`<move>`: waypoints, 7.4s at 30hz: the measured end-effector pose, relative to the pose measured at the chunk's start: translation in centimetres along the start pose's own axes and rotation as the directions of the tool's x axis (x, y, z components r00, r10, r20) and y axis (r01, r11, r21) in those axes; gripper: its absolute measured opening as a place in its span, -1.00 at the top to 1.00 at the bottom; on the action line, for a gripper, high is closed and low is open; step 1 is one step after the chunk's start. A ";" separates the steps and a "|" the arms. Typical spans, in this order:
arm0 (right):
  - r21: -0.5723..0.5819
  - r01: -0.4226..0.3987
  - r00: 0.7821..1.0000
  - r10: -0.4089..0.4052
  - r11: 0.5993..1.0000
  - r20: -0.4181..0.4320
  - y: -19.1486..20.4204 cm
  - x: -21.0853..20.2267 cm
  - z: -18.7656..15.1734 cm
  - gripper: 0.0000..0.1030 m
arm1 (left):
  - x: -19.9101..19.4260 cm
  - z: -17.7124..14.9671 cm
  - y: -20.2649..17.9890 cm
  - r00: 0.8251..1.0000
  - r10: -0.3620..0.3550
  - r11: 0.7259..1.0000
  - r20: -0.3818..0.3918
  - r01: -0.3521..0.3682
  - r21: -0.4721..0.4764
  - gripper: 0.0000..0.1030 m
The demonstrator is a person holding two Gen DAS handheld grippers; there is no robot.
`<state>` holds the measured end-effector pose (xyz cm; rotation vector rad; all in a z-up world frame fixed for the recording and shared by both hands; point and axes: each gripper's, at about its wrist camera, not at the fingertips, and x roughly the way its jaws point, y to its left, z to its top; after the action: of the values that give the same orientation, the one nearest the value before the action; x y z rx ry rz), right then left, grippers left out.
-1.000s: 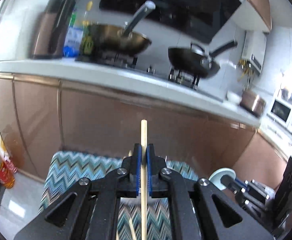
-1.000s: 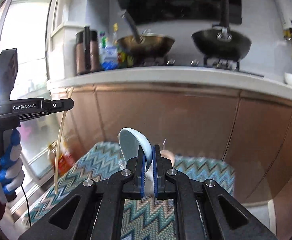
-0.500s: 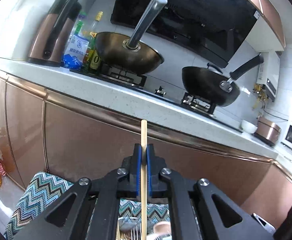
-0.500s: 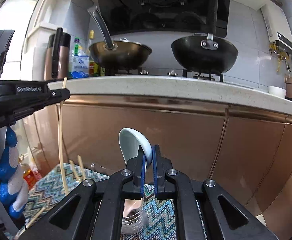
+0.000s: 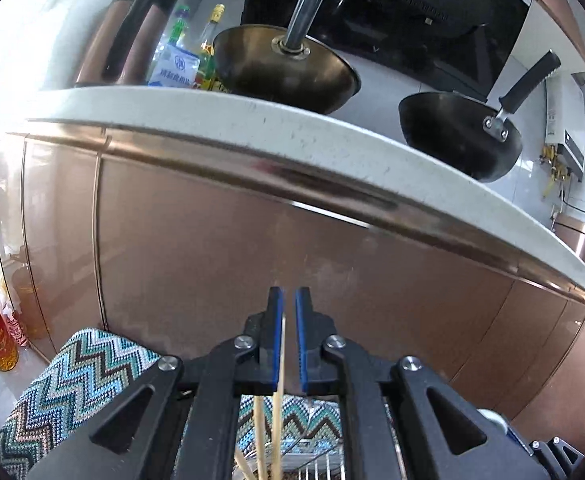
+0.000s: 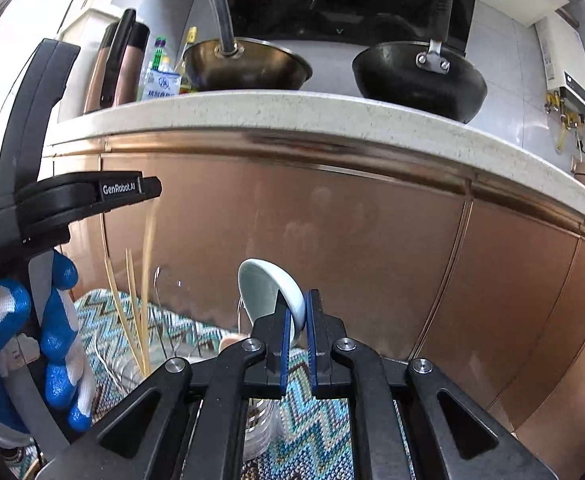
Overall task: Organize utensils
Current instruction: 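Open the left tool over the holder while the right tool releases the light-blue spoon, then withdraw both open tools from the holder back over the cloth, then close the left tool on a chopstick while the right tool grasps another chopstick, then lift both chopsticks over the wire holder with both tools, then open both tools to drop the chopsticks into the holder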
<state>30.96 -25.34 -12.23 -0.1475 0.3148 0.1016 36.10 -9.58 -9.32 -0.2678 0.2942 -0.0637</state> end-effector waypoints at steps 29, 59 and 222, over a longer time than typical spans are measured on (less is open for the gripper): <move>0.055 0.022 0.987 -0.030 0.998 0.158 0.3 -16.2 4.3 0.26 | -18.8 6.9 3.0 0.993 0.010 0.993 0.115 -0.023 0.116 0.30; 0.233 0.074 0.966 -0.128 0.970 0.224 -3.2 -28.4 2.1 0.07 | -30.1 3.3 13.4 0.982 0.184 0.977 0.053 -0.188 0.099 0.11; 0.186 -0.170 0.947 0.108 0.968 0.301 2.7 -1.1 4.3 0.69 | -2.3 1.6 4.3 0.985 -0.155 0.984 0.073 0.161 -0.078 0.89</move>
<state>30.85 -22.09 -8.17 0.1006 0.0412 0.2275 34.49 -4.78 -8.38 -0.3751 0.2095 -0.1991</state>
